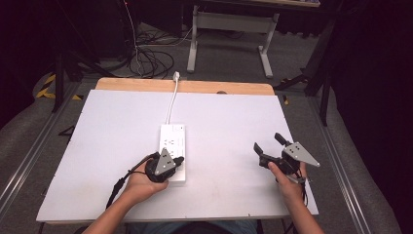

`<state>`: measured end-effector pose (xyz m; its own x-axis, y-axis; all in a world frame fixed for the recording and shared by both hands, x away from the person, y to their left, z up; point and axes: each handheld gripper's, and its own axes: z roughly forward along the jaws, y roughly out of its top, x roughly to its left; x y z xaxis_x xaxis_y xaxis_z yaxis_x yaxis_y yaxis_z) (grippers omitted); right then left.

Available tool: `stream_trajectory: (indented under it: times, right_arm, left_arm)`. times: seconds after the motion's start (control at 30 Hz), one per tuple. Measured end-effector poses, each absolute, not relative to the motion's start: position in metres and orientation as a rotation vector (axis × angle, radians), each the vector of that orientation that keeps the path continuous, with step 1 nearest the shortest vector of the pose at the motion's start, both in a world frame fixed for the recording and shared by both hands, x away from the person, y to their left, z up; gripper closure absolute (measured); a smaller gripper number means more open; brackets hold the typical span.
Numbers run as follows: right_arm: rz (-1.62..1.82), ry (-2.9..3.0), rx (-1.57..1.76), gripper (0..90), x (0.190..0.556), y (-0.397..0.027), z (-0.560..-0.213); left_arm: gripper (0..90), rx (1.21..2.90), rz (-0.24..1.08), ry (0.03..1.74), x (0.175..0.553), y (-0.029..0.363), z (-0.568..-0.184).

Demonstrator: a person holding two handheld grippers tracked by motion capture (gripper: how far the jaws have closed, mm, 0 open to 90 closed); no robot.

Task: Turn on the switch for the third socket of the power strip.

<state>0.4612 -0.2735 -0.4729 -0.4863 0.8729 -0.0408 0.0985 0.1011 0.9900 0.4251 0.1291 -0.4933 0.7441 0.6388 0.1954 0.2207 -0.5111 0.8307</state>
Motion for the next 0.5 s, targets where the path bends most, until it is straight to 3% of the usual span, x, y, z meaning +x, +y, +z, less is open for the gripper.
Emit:
stream_trajectory:
  times: [0.5]
  right_arm:
    - [1.447, 1.702, 0.953, 10.7, 0.4598, -0.2733, -0.4723]
  left_arm:
    - [89.9, 2.087, 0.634, 0.643, 0.4241, 0.1285, -0.4938]
